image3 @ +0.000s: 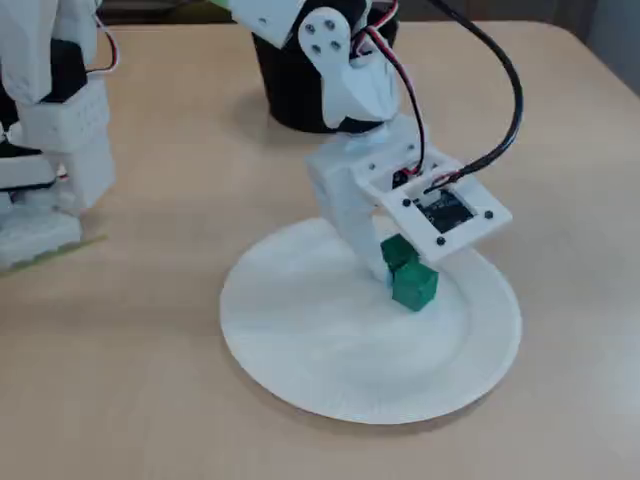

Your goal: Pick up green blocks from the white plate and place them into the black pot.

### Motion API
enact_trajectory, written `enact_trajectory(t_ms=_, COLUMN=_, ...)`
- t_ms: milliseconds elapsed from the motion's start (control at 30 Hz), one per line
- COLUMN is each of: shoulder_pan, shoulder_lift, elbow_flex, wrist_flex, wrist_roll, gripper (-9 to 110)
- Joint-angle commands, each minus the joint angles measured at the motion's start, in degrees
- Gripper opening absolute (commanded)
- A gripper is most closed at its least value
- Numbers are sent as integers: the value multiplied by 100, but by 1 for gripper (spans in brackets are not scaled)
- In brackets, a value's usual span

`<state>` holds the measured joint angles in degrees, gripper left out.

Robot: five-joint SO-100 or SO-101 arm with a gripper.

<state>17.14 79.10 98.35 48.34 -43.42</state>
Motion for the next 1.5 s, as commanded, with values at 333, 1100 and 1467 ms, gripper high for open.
enact_trajectory(t_ms=333, shoulder_pan=-3050, shoulder_lift=4271, elbow_flex=1573, wrist_flex=-2364, wrist_roll=2162, gripper=-2)
enact_trajectory(t_ms=1100, shoulder_pan=-5810, shoulder_lift=3885, elbow_flex=2988, wrist_flex=-2566, wrist_roll=1960, gripper=-2)
enact_trajectory(t_ms=1467, shoulder_pan=-5098, shoulder_lift=4008, elbow_flex=2979, wrist_flex=-2654, wrist_roll=2057, gripper=33)
